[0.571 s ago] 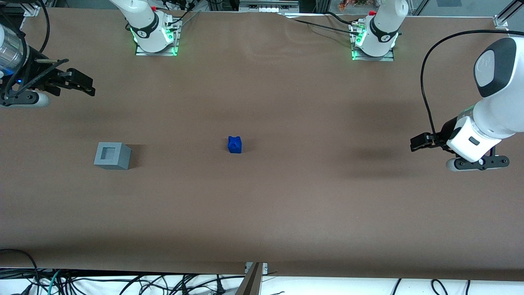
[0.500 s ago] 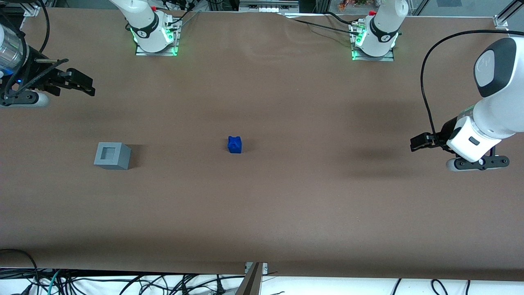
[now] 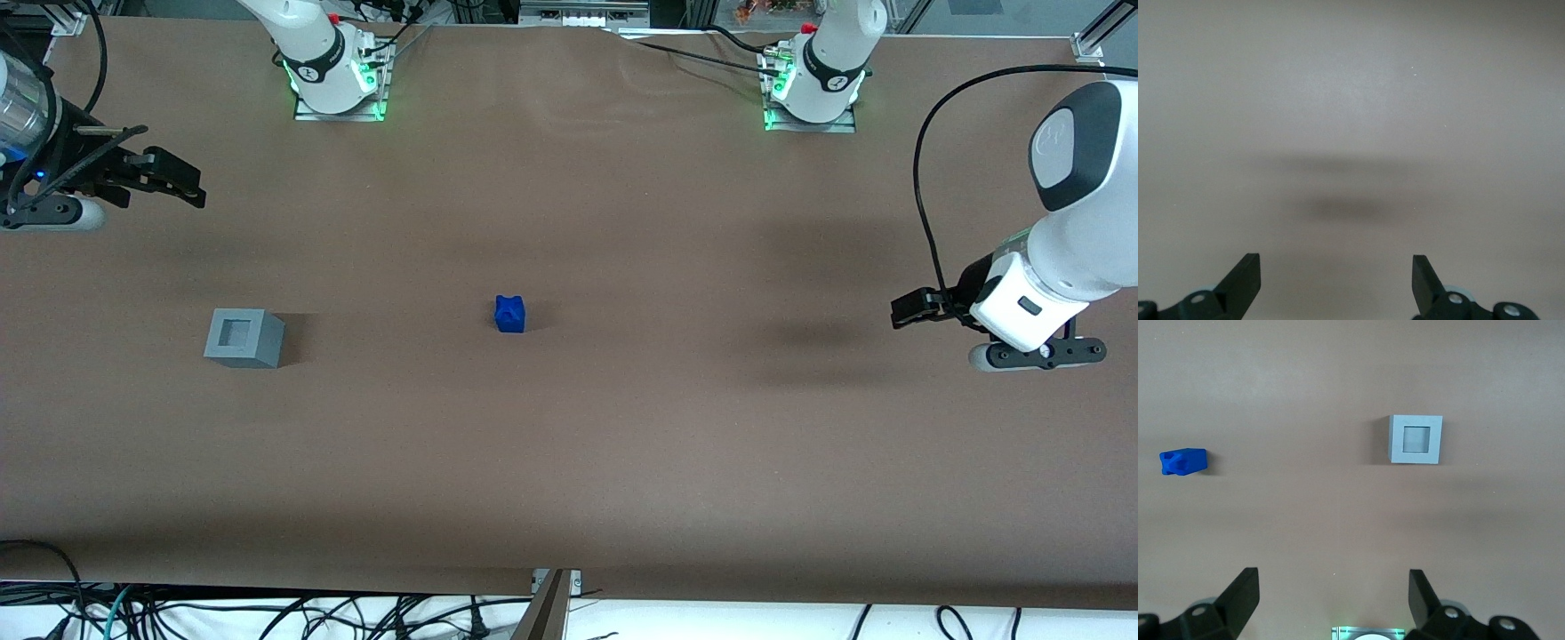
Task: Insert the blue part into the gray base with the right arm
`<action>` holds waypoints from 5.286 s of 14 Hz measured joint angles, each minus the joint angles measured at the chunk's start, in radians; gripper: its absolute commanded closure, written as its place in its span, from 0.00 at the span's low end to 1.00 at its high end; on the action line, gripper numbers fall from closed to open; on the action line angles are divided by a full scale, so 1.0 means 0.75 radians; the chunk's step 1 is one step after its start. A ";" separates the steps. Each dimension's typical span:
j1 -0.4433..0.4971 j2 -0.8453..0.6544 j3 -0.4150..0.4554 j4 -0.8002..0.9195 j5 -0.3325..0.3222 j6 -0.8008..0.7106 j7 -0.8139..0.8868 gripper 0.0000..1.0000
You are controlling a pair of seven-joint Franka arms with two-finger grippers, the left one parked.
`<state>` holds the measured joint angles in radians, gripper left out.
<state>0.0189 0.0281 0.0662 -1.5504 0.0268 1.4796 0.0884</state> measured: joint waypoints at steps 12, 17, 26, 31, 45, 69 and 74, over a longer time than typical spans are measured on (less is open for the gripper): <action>-0.005 0.000 0.000 0.001 0.000 0.002 -0.046 0.01; -0.005 0.002 0.000 0.000 0.000 0.002 -0.049 0.01; -0.005 0.002 0.028 0.000 0.001 0.006 -0.049 0.01; 0.053 0.005 0.074 -0.004 0.027 0.034 0.080 0.01; 0.613 0.170 0.090 0.059 0.077 0.240 0.778 0.01; 0.683 0.626 0.050 -0.107 -0.009 0.889 0.539 0.01; 0.692 0.727 0.050 -0.113 -0.023 0.981 0.626 0.02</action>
<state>0.5377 0.5735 0.1040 -1.6353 0.0098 2.2154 0.5575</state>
